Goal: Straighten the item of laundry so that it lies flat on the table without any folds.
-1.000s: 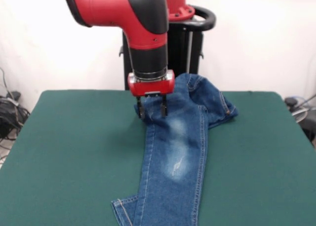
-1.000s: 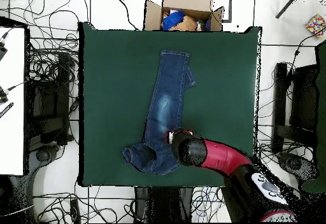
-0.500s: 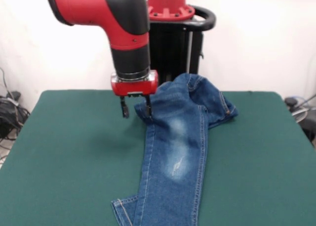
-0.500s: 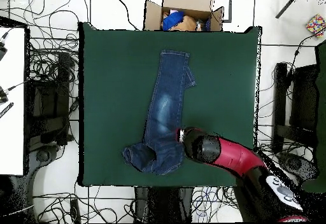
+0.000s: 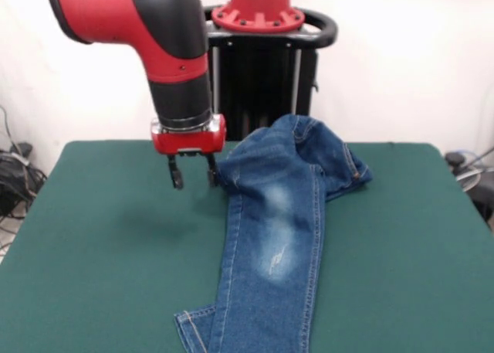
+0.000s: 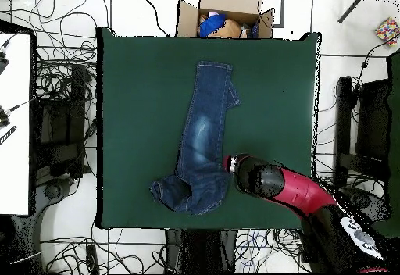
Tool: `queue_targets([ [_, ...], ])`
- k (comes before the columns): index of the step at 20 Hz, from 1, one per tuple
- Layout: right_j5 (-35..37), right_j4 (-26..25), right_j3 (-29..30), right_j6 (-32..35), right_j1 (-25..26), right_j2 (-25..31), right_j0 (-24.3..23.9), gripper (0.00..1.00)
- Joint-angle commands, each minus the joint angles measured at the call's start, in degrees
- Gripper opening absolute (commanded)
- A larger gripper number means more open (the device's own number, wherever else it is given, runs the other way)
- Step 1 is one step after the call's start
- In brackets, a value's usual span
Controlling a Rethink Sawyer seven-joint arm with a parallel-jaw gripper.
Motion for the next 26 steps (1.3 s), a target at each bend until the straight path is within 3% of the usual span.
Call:
queue_targets([
  [1,0.1,-3.3,-0.4,-0.3,5.6,8.6,-1.4,1.0],
  [13,1.8,-2.4,7.0,1.5,7.3,16.5,-6.7,1.0],
  [26,8.0,-2.2,8.6,-0.7,9.0,20.3,-12.5,1.0],
])
